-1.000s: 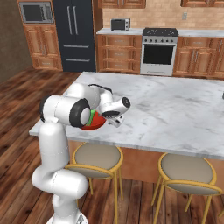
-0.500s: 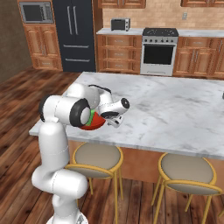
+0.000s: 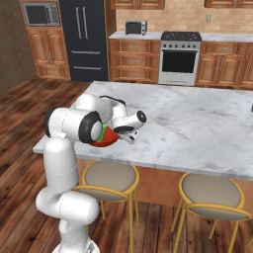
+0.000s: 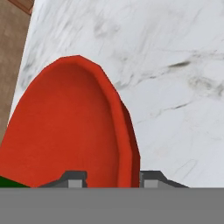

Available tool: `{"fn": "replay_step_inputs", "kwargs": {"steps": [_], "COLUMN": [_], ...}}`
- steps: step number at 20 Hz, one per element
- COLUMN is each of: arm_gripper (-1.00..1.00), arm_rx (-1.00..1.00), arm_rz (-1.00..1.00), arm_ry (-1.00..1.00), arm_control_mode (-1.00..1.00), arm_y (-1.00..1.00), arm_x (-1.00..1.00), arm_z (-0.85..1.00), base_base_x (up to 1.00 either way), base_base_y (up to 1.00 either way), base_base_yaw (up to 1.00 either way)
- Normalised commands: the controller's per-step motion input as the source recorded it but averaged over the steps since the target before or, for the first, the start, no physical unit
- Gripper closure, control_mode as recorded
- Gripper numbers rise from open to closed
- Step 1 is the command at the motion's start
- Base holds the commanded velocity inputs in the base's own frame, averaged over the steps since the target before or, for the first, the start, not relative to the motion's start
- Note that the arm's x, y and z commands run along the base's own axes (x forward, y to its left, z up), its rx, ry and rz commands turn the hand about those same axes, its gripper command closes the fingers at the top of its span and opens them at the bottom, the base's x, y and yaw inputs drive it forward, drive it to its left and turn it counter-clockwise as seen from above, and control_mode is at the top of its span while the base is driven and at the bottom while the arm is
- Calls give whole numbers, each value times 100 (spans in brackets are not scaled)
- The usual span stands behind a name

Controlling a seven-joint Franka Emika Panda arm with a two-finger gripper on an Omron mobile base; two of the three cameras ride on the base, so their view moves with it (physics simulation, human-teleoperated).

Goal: Place the cup inside the bowl on the dining table and move the bowl to any counter.

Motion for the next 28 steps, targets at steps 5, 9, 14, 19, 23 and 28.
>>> {"fn": "replay_step_inputs", "kwargs": {"steps": [5,9,14,19,23,28], "arm_gripper": [100,100,100,100,100,100], "arm_rx": [0,0,0,0,0,4], "arm_rz": [0,0,0,0,0,0], "arm_ry": [0,0,0,0,0,0], "arm_control_mode": [-100,-100,-100,-100,-100,-100], "arm_y": [0,0,0,0,0,0], "arm_x": [0,0,0,0,-1,-2], "arm_z": [0,0,0,15,30,32], "base_base_x": [0,0,0,0,0,0], "base_base_y": [0,0,0,0,0,0], "base_base_yaw": [0,0,0,0,0,0]}}
